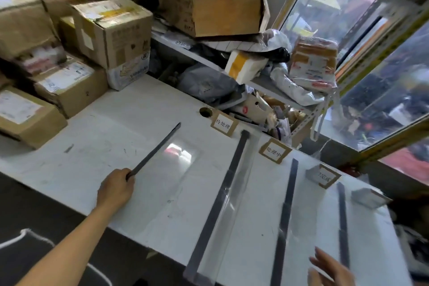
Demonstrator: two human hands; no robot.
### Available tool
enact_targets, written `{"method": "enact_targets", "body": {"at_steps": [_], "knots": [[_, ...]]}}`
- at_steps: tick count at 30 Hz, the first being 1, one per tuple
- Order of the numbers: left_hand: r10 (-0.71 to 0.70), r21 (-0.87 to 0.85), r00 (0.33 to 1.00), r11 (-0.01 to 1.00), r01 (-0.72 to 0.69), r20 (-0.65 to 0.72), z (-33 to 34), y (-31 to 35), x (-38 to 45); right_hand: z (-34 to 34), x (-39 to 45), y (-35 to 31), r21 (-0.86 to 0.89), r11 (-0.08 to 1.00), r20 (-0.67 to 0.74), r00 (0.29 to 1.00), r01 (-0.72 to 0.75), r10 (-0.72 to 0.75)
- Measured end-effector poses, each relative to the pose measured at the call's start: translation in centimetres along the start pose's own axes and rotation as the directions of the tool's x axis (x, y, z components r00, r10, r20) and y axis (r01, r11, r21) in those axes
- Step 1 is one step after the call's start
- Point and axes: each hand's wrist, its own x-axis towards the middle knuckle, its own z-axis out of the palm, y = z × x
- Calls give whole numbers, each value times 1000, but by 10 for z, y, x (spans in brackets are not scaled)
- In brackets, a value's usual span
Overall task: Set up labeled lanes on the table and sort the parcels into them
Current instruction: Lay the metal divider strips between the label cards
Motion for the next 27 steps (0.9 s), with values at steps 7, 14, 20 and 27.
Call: {"method": "enact_targets", "body": {"at_steps": [7, 14, 20, 27], "knots": [[49, -332, 995, 940, -76, -90, -55, 83, -46, 30, -75, -3, -154, 897, 16, 909, 414, -416], [354, -611, 925, 765, -203, 135, -39, 237, -196, -10, -86, -53, -12, 954, 317, 906, 299, -280], [505, -667, 748, 736, -113, 431, 58, 321, -388, -141, -59, -73, 300, 953, 380, 912, 39, -156], [521, -526, 416, 843, -114, 745, 153, 350, -536, -318, -76, -70, 382, 916, -15, 991, 125, -129]]}}
